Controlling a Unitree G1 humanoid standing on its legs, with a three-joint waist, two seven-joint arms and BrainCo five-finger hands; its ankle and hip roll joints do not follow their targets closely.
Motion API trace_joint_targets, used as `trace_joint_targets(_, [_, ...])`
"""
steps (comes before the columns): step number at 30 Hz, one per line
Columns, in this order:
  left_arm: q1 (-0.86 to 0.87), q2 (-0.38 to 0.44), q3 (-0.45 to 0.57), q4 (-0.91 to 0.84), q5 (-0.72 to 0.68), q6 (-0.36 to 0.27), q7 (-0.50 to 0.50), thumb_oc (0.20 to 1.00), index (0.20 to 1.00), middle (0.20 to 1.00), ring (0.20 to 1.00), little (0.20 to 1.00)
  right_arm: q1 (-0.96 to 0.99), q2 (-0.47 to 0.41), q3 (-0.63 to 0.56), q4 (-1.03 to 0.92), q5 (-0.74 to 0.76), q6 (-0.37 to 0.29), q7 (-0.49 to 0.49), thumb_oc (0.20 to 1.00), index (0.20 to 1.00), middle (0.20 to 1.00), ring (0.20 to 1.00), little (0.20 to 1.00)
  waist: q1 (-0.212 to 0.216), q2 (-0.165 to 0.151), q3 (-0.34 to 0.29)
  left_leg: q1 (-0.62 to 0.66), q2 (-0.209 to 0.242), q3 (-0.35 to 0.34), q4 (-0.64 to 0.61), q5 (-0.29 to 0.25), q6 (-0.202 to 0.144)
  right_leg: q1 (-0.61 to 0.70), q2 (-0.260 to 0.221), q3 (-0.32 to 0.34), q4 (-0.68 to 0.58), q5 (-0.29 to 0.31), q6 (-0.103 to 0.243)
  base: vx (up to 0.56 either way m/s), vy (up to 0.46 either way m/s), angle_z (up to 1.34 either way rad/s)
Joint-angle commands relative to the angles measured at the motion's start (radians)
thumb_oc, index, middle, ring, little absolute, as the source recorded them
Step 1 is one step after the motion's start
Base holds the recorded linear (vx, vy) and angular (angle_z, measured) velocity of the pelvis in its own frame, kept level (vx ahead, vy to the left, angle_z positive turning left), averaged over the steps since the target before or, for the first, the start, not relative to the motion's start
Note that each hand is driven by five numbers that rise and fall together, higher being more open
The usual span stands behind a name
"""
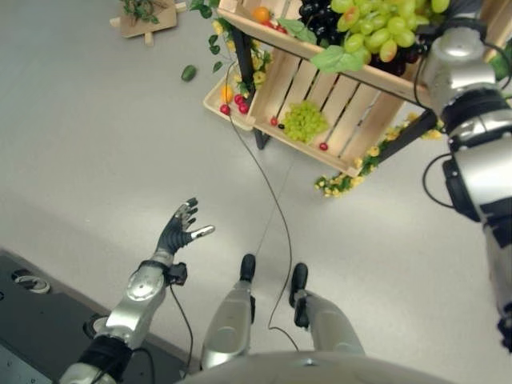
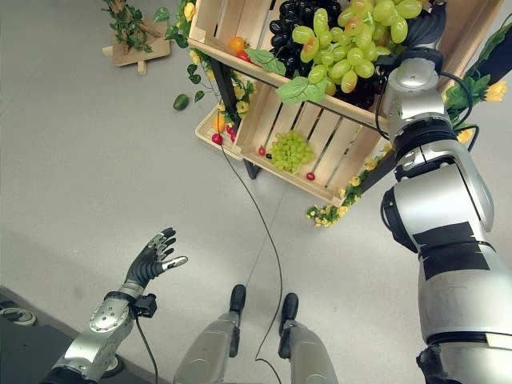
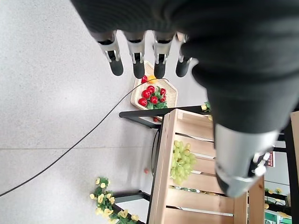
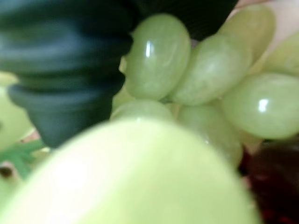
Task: Pick up the fruits from the basket on one side to the basket on the other side
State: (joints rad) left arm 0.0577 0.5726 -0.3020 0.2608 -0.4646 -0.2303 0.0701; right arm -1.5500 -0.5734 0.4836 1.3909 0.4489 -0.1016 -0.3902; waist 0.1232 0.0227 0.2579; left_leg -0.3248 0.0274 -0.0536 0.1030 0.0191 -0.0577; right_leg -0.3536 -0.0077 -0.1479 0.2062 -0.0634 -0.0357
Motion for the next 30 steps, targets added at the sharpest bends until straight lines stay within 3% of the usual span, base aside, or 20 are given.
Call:
trace_joint_targets(1, [0.002, 0.085, 0.009, -0.104, 0.013, -0.038, 0.01, 1.0, 1.0, 1.0, 1.0, 1.0, -0.098, -0.002, 0.179, 0.034, -0.294, 0.082, -0.018, 1.0, 1.0, 1.0, 1.0, 1.0, 0.006, -0.059, 0.022, -0.014, -0.041, -0.021, 0.032, -0.001, 0.02, 0.077, -0.06, -0.001, 0.032, -0.035, 0.116, 0.0, 0.0, 0.0])
trace_joint_targets(4, [0.02, 0.092, 0.015, -0.12, 0.019, -0.036, -0.004, 1.0, 1.0, 1.0, 1.0, 1.0, -0.091, -0.029, 0.274, 0.024, -0.473, 0.124, 0.002, 1.0, 1.0, 1.0, 1.0, 1.0, 0.004, -0.061, 0.021, -0.016, -0.041, -0.024, 0.031, 0.001, 0.018, 0.077, -0.061, -0.006, 0.03, -0.031, 0.117, 0.0, -0.002, 0.02])
trace_joint_targets(6, [0.025, 0.1, 0.021, -0.115, 0.022, -0.028, -0.032, 1.0, 1.0, 1.0, 1.0, 1.0, -0.091, -0.054, 0.434, 0.026, -0.722, 0.159, 0.067, 1.0, 1.0, 1.0, 1.0, 1.0, 0.003, -0.069, 0.023, -0.013, -0.041, -0.026, 0.033, -0.004, 0.016, 0.081, -0.062, -0.007, 0.034, -0.038, 0.118, 0.0, -0.005, 0.02])
trace_joint_targets(7, [0.024, 0.098, 0.021, -0.115, 0.022, -0.028, -0.032, 1.0, 1.0, 1.0, 1.0, 1.0, -0.093, -0.054, 0.435, 0.026, -0.723, 0.159, 0.068, 1.0, 1.0, 1.0, 1.0, 1.0, 0.003, -0.067, 0.021, -0.016, -0.04, -0.027, 0.031, 0.001, 0.016, 0.078, -0.061, -0.008, 0.031, -0.033, 0.118, -0.01, -0.008, 0.04])
trace_joint_targets(9, [0.038, 0.099, 0.031, -0.118, 0.049, -0.028, -0.053, 1.0, 1.0, 1.0, 1.0, 1.0, -0.058, -0.108, 0.517, 0.01, -0.907, 0.182, 0.107, 1.0, 1.0, 1.0, 1.0, 1.0, 0.002, -0.074, 0.022, -0.014, -0.043, -0.033, 0.034, -0.006, 0.016, 0.082, -0.062, -0.011, 0.035, -0.038, 0.119, 0.0, -0.008, 0.07])
trace_joint_targets(12, [0.05, 0.098, 0.065, -0.112, 0.061, -0.02, -0.07, 1.0, 1.0, 1.0, 1.0, 1.0, -0.082, -0.151, 0.567, -0.048, -0.961, 0.175, 0.183, 1.0, 1.0, 1.0, 1.0, 1.0, -0.006, -0.086, 0.018, -0.02, -0.041, -0.037, 0.03, 0.001, 0.015, 0.076, -0.061, -0.013, 0.034, -0.029, 0.119, -0.01, -0.009, 0.06])
trace_joint_targets(16, [0.059, 0.076, 0.091, -0.098, 0.062, -0.008, -0.078, 1.0, 1.0, 1.0, 1.0, 1.0, -0.083, -0.176, 0.569, -0.104, -0.925, 0.155, 0.227, 1.0, 1.0, 1.0, 1.0, 1.0, -0.011, -0.1, 0.02, -0.019, -0.038, -0.037, 0.031, 0.001, 0.016, 0.075, -0.06, -0.012, 0.035, -0.027, 0.119, 0.0, 0.0, 0.0])
trace_joint_targets(30, [0.064, 0.072, 0.126, -0.11, 0.059, 0.005, -0.101, 1.0, 1.0, 1.0, 1.0, 1.0, -0.044, -0.133, 0.629, -0.145, -1.115, 0.163, 0.325, 1.0, 1.0, 1.0, 1.0, 1.0, -0.005, -0.111, 0.019, -0.017, -0.04, -0.034, 0.049, -0.011, 0.017, 0.086, -0.061, -0.014, 0.037, -0.027, 0.118, 0.0, 0.0, 0.0])
